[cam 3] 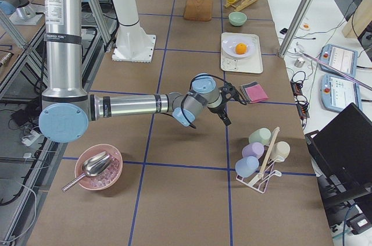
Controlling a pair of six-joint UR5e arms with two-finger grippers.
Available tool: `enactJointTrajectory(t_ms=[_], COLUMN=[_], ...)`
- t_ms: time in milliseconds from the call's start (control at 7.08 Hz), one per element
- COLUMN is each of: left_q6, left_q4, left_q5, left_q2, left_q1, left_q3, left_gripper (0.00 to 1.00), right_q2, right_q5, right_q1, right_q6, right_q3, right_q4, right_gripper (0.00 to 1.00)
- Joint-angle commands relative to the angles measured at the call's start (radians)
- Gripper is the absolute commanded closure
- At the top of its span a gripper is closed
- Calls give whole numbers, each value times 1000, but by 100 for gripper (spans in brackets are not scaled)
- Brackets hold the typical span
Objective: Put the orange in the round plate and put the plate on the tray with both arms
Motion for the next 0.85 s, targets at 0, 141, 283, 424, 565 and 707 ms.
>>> enactJointTrajectory(t_ms=[0, 141, 283, 424, 565, 707], left_q6=[56, 195, 245, 246, 246, 237], left_q4=[26, 82, 171, 234, 269, 311], left_q5=[-62, -69, -62, -64, -67, -73], left_q2=[2, 0, -3, -12, -12, -10], left_q1=[-131, -173, -210, -231, -233, -238], left_q3=[97, 134, 137, 137, 137, 137], left_gripper=[0, 0, 0, 0, 0, 0], right_q2=[-14, -12, -11, -5, 6, 12], right_q5=[176, 182, 176, 170, 169, 172], right_q1=[202, 241, 271, 299, 312, 306], right_q6=[-377, -528, -667, -790, -813, -807], right_q3=[2, 4, 1, 1, 5, 4], right_q4=[-297, -447, -602, -734, -761, -762], right_gripper=[0, 0, 0, 0, 0, 0])
